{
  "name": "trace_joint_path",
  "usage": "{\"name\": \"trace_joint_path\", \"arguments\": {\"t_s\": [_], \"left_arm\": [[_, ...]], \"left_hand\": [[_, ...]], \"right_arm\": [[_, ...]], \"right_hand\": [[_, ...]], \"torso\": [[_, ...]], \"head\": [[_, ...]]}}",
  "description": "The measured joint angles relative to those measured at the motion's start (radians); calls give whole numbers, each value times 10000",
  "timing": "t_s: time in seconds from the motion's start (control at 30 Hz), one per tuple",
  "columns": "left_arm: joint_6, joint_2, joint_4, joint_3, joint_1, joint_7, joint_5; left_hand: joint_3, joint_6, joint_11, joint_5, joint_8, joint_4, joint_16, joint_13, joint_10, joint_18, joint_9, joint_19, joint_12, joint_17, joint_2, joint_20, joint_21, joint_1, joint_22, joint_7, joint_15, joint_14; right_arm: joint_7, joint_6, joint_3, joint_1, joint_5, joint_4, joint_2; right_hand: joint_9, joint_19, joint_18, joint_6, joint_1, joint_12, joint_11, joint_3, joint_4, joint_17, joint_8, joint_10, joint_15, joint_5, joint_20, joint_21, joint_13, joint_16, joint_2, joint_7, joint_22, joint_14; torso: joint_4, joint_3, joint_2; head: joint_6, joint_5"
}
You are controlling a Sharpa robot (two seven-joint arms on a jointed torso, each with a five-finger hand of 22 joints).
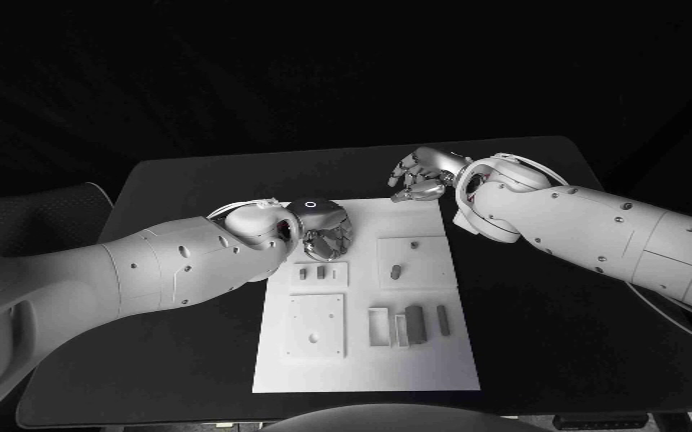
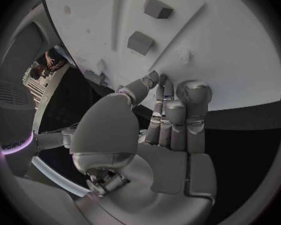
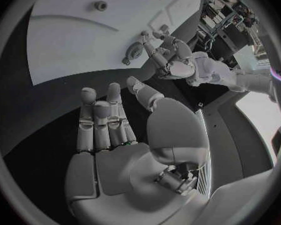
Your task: Assemble the parts on the task board
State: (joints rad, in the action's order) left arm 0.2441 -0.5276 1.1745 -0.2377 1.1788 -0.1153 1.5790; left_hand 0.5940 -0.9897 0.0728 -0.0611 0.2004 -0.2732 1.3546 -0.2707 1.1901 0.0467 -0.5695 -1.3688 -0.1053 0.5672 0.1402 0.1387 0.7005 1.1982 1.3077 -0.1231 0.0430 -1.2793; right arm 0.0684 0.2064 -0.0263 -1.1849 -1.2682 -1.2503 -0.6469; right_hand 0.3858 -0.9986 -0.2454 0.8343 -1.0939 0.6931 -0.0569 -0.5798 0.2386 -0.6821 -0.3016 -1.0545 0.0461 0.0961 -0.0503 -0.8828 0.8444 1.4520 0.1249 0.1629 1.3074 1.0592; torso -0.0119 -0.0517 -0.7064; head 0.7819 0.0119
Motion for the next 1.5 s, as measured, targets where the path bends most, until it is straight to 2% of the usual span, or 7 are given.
{"name": "trace_joint_path", "arguments": {"t_s": [0.17, 0.4, 0.57, 0.73, 1.13, 1.33, 1.5], "left_arm": [[3, -30, -6, 0, 0, -34, -48], [65, -13, -55, 0, -1, -48, -106], [103, 39, -88, 0, -1, -48, -133], [127, 86, -168, 0, -5, -36, -153], [127, 213, -287, 6, -147, -24, -175], [126, 223, -303, 16, -159, -25, -177], [144, 245, -321, 22, -175, -29, -177]], "left_hand": [[0, 0, 0, 0, 39, 0, 0, 1, 0, 0, 10, 0, 0, 0, 0, 0, 0, 0, 0, 0, 0, 0], [0, 9, -35, 0, 39, 0, -38, -6, 35, 0, 61, 1, 0, -9, 0, -2, 0, 0, -1, -9, 0, 0], [0, 517, 106, 0, -203, 0, -70, 41, -162, 0, 207, 69, 221, -38, 137, -69, 0, -137, -2, -31, -78, 77], [-28, 689, 178, 0, -269, 28, -77, 78, -335, 1, 270, 105, 290, -42, 205, -105, -40, -205, -2, -28, -115, 120], [-55, 554, 198, 0, -146, 55, -77, 76, -381, -1, 245, 123, 288, -41, 251, -124, -40, -252, -3, -113, -165, 94], [-55, 355, 38, 0, 0, 54, -77, 22, -225, 2, 215, 107, 255, -47, 251, -139, -40, -252, -4, -72, -166, 93], [-55, 285, 35, 0, 51, 54, -77, -9, -144, 4, 215, 147, 239, -51, 184, -99, -40, -184, -4, -71, -90, 92]], "right_arm": [[0, -6, 0, 0, 0, 3, -1], [0, -11, 0, 0, 1, 10, 8], [0, -14, 0, 0, 1, 13, 9], [0, -16, 0, 0, 1, 13, 8], [0, -21, 0, 0, 1, 10, 4], [0, -25, 0, 0, 1, 5, -7], [0, -31, 0, 0, 2, 5, -7]], "right_hand": [[0, 0, 44, 5, 0, 0, 0, 0, 0, 0, 0, 0, 2, 0, 0, 0, 0, 0, 0, -6, 0, 2], [-8, 0, -43, 14, 0, 0, 0, 0, 0, 1, 0, 0, 1, 0, 0, 0, 0, 0, 0, -14, 0, 2], [-9, 1, -88, 18, 0, 0, 0, 0, 0, 0, 0, 0, -1, 0, -1, 0, 0, 0, 0, -19, 0, 2], [-8, 1, -88, -4, 0, 0, 0, 0, 0, -7, 0, 0, -3, 0, -1, 0, 0, 0, 0, 1, -1, 1], [-7, 1, -82, -25, 0, 0, 0, 0, 0, -6, 0, 0, -18, 0, -1, 0, 0, 0, 0, -10, -1, -11], [-7, 1, -78, -25, 0, 0, 0, 0, 0, -5, 0, 0, -20, 0, -1, 0, 0, 0, 0, -12, -1, -10], [-7, 1, -69, -23, -1, 0, 0, 0, 0, -5, 0, 0, -32, 0, -1, 0, 0, 0, 0, -14, -1, 1]], "torso": [[-1, 1, 0], [-5, 1, 0], [-4, 1, 0], [-3, 1, 0], [5, 0, -3], [5, 1, -6], [-1, 1, -7]], "head": [[-6, 1], [-11, -2], [-16, -8], [-7, -12], [36, -39], [52, -57], [60, -68]]}}
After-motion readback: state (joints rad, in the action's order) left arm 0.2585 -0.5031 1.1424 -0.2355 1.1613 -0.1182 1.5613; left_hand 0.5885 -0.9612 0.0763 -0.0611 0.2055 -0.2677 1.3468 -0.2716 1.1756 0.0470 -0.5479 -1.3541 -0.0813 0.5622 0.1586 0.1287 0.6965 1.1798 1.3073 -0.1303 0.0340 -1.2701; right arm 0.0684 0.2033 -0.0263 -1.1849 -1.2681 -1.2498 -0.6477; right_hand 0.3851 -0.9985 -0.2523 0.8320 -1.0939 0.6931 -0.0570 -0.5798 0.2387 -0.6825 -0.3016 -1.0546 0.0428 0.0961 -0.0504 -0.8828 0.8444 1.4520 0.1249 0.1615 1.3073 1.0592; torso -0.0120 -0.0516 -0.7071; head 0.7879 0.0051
